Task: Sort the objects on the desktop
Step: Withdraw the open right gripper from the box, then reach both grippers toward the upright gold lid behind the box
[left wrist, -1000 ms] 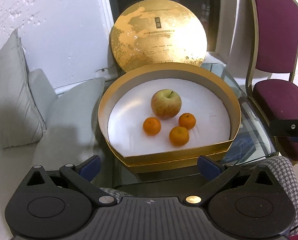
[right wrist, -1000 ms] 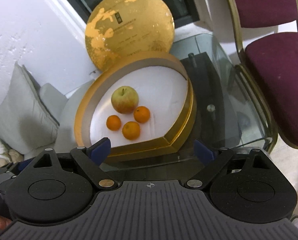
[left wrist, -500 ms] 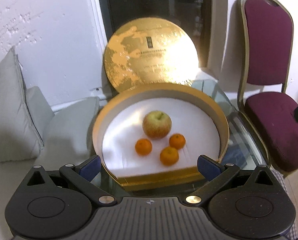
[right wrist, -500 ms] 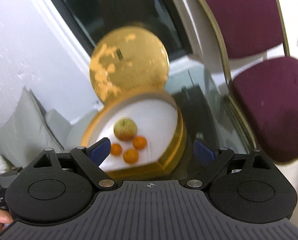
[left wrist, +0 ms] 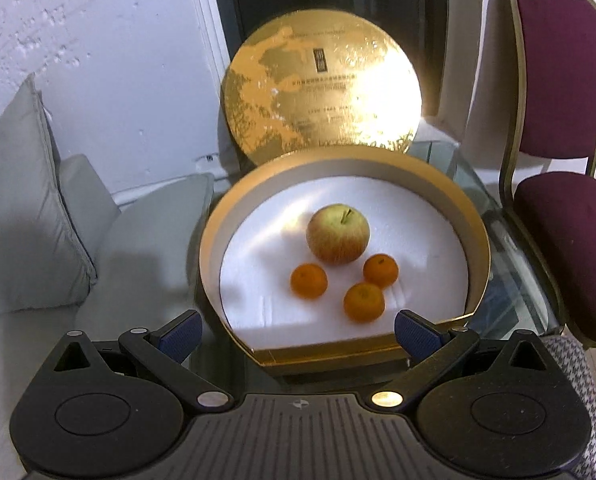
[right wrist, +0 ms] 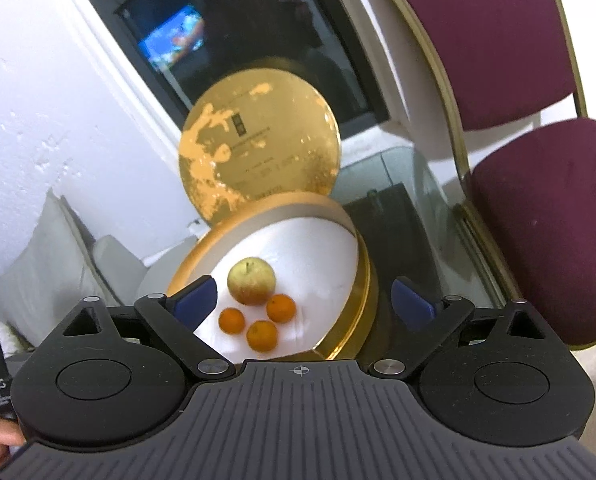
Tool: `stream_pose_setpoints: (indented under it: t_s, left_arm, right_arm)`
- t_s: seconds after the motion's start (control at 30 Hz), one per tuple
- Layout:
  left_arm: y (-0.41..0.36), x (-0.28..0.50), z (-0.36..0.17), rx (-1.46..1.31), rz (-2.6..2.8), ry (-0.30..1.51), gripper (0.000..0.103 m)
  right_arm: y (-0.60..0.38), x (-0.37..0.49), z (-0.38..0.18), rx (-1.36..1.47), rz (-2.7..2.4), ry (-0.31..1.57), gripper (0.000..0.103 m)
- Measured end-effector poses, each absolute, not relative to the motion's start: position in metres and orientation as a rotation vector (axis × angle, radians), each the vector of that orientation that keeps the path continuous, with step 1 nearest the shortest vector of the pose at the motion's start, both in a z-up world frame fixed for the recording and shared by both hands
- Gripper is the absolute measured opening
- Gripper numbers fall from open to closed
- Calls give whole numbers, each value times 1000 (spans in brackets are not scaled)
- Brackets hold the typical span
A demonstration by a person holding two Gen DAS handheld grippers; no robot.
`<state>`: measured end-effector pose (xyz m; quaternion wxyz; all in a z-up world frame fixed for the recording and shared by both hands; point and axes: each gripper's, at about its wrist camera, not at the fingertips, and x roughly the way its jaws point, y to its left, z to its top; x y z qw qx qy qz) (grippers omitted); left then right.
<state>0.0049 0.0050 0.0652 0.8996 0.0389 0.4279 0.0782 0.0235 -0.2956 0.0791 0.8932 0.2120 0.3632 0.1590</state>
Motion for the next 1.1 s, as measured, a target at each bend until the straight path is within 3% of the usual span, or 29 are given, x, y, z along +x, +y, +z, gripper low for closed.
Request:
stream_pose_setpoints:
  t_s: [0.47, 1.1]
  left_arm:
    - [25, 2, 71, 67, 221, 867, 102]
    - [56, 25, 106, 39, 268, 725, 102]
  right_arm:
    - [-286, 35, 76, 413, 364, 761, 97]
    - [-241, 57, 147, 156, 392, 599, 97]
